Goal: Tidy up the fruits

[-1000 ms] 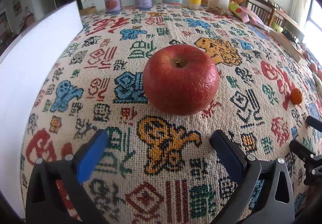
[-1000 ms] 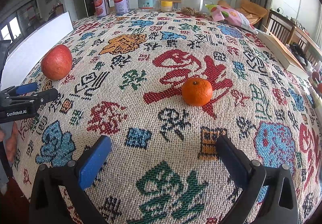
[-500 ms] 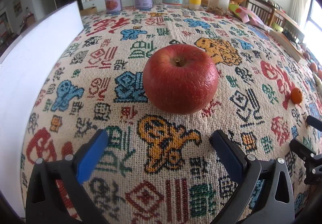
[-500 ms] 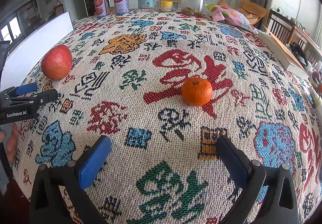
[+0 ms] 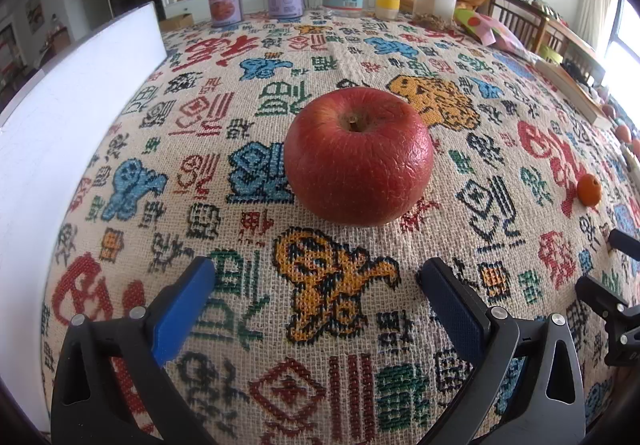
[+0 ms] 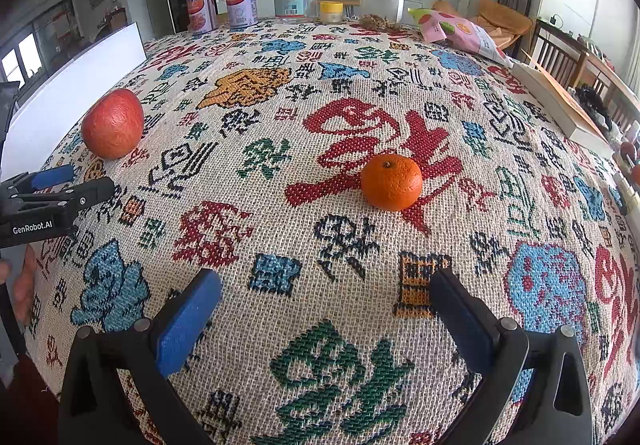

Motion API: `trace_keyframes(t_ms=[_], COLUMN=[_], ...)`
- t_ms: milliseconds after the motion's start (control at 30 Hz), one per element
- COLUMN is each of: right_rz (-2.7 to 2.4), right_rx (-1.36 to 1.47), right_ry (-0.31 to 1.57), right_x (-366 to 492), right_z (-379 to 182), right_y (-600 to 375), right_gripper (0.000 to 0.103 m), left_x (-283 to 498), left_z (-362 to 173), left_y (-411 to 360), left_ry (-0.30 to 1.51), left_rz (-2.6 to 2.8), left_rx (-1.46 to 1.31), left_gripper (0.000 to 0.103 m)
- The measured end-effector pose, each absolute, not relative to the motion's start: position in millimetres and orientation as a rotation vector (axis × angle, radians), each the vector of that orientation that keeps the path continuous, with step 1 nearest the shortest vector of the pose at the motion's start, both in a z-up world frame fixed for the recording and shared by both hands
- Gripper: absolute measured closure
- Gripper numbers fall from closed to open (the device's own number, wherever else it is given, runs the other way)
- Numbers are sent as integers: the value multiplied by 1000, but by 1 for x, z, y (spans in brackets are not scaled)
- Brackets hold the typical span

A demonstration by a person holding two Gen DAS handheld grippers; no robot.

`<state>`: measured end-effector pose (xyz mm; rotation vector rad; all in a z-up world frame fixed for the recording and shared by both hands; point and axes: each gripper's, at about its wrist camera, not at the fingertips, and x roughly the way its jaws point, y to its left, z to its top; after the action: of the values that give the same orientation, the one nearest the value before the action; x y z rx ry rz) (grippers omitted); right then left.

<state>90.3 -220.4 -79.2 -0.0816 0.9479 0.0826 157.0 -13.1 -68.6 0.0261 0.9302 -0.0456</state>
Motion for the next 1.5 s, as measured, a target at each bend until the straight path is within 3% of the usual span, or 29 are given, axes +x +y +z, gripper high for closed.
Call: trace_keyframes(t_ms=[367, 533, 800, 867, 900, 933, 967, 1000, 1133, 1267, 1500], right_rz=[100, 104, 95, 51, 24, 7, 5, 7, 34, 152, 542], right_rx=[-71, 283, 28, 31, 9, -28, -42, -30, 10, 75, 85], right_ry=[954, 934, 946, 998, 992, 984, 981, 989, 971, 957, 929], right_x=[90, 81, 127, 147, 151, 154, 155, 154, 138, 128, 145], right_z=[-78, -62, -54, -66, -68, -67, -66, -64, -51, -26, 34], right_y=[-222, -276, -248, -249, -249, -247, -245, -246, -245, -225, -86], right_gripper=[0, 6, 14, 27, 30, 50, 69, 72, 73, 73, 72], left_x=[155, 156, 205, 207, 207, 208, 209, 209, 193, 154, 101], left_z=[-66, -48, -55, -52, -50, -49, -48, -47, -33, 18, 128], left_y=[-11, 5, -19, -20, -20, -19, -20, -18, 2, 43, 165], left_ry=[930, 852, 953, 927, 912, 907, 915, 920, 925, 902, 745], left_rz=[-79, -172, -211, -198, -201, -219, -220, -215, -195, -220, -96], left_rx=[16, -103, -19, -21, -25, -31, -33, -45, -142, -303, -402], left_gripper=[1, 2, 2, 3, 11, 31, 31, 32, 32, 32, 32])
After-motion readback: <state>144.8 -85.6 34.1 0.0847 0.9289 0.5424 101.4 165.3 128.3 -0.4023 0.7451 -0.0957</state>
